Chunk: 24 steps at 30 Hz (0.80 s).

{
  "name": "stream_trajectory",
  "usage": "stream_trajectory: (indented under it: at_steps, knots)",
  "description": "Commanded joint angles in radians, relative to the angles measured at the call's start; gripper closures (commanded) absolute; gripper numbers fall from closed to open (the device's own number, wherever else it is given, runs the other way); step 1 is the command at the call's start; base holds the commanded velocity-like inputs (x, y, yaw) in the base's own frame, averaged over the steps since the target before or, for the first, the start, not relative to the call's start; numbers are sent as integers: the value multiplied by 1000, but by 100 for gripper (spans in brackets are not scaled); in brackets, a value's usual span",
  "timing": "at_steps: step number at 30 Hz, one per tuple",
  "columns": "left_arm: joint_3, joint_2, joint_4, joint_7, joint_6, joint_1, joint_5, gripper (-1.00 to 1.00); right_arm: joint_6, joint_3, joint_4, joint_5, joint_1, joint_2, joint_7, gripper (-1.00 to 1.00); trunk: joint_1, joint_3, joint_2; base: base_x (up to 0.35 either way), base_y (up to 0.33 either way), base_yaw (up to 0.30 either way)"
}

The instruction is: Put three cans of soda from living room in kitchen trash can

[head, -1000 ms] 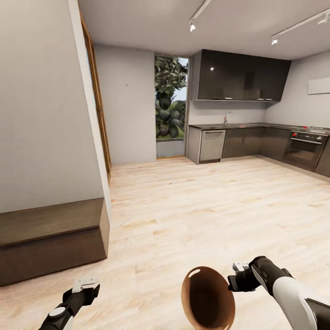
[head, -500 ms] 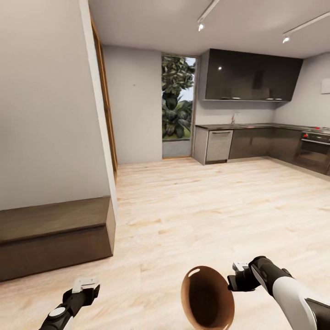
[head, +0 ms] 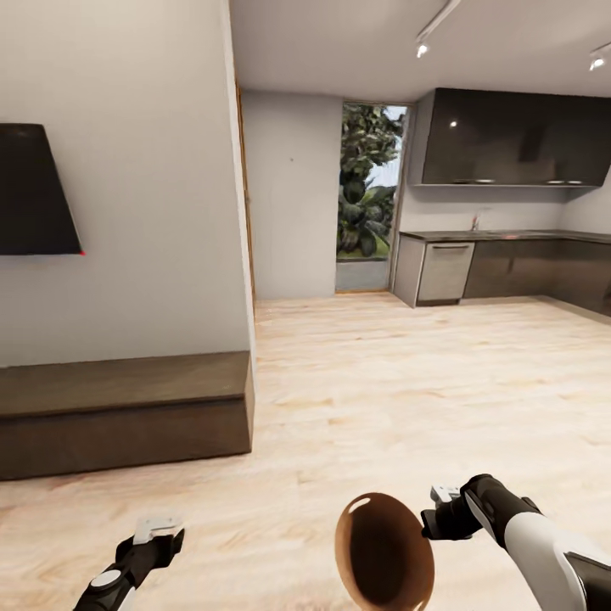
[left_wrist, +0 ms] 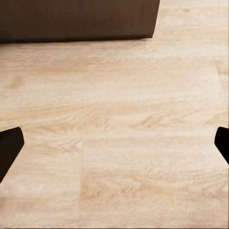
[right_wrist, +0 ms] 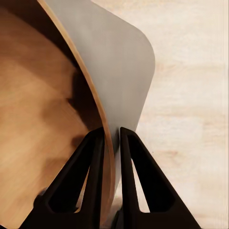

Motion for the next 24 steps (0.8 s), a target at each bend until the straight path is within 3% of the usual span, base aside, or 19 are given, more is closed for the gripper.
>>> stream_trajectory:
  at_steps: [1, 7, 17, 24]
  knots:
    - [0, 0, 0, -1, 0, 0, 0, -100, 6, -12, 0, -20, 0, 0, 4, 100, 0, 0, 0, -265, 218, 253]
    - [0, 0, 1, -1, 1, 0, 0, -100, 6, -12, -1, -20, 0, 0, 5, 100, 0, 0, 0, -249, 236, 163]
    - [0, 0, -1, 0, -1, 0, 0, -100, 6, -12, -1, -20, 0, 0, 6, 100, 0, 0, 0, -225, 252, 22]
    - [0, 0, -4, 0, -1, 0, 0, -100, 6, -13, -1, -20, 0, 0, 6, 100, 0, 0, 0, -63, 171, 1]
